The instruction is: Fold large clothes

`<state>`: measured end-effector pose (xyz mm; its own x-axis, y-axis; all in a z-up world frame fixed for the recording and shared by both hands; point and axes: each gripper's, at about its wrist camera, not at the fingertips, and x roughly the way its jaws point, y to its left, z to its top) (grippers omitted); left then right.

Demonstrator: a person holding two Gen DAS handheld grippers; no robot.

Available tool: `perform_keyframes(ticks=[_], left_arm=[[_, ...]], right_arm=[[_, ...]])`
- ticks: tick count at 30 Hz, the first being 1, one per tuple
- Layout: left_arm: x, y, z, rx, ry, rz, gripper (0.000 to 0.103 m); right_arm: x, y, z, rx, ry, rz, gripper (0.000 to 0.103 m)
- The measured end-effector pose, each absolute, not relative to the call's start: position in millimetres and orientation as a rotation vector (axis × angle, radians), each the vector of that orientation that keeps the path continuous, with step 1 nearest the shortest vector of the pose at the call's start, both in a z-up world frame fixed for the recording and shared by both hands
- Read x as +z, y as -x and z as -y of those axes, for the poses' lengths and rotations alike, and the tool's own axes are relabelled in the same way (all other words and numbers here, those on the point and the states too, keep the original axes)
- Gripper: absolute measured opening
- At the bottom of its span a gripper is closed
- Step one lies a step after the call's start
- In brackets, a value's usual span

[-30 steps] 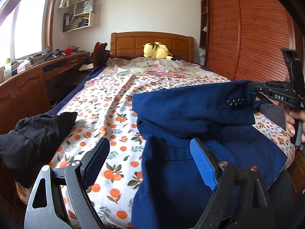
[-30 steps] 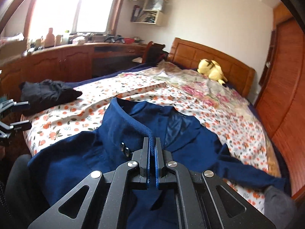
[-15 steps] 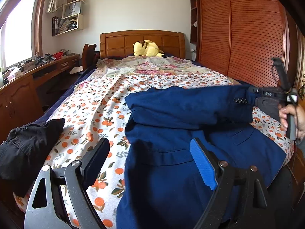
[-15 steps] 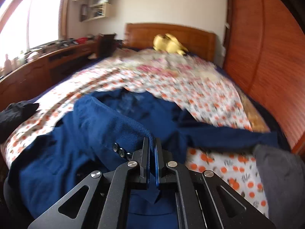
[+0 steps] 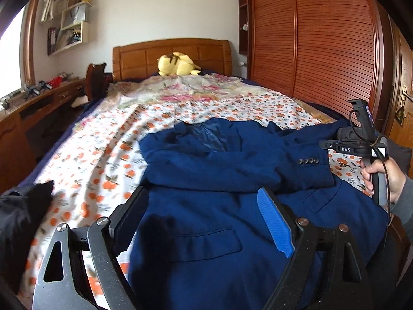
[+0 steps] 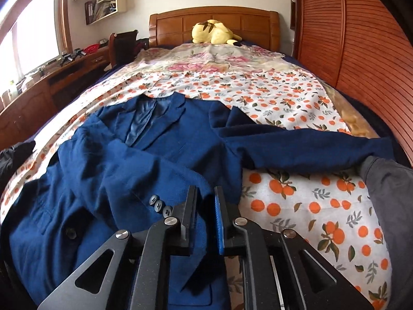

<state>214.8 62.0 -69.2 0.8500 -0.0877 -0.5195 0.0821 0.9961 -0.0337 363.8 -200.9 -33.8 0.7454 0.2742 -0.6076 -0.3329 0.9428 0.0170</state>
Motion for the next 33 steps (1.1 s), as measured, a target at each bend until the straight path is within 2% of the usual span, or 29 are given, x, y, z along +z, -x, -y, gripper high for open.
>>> perform_keyframes(ticks=[7,13,27,28,29,30,31,33], left_arm=[[-97.1,-237.2,-45.6,-0.143,0.021,-0.579,0.087],[-116.5,-250.1,-38.6,-0.17,0.012,-0.601,0.087],[-140.2,-252.3,-43.7,-0.226,0.05,-0.609,0.087],[-140.1,-250.7,-43.8,-0.228,0.047,-0.604,0.087],[-139.8,-249.3,-43.2,-0.229,0.043,-0.598,0.087],[-139.6,-247.6,-42.7,-0.23,0.038,-0.591,0.087],[-139.2,-245.9,-41.9,-0.235,0.033,-0.586,0.087],[-138.4,-242.5,-41.7,-0.246,0.032,-0.576,0.087]], right_arm=[[-40.0,-359.4,212.0,0.357,0.129,-0.634,0.03],[-56.4,-345.8,210.1,0.415,0.122,-0.701,0.045],[-73.2,-348.9,217.6,0.43,0.106,-0.773,0.046],[-73.1,-348.9,216.2,0.436,0.111,-0.77,0.042],[-73.9,-348.2,212.0,0.445,0.117,-0.771,0.029],[-74.6,-348.4,209.0,0.455,0.127,-0.774,0.021],[-74.4,-346.8,206.7,0.455,0.138,-0.769,0.008],[-71.4,-342.2,202.1,0.493,0.152,-0.755,0.003]])
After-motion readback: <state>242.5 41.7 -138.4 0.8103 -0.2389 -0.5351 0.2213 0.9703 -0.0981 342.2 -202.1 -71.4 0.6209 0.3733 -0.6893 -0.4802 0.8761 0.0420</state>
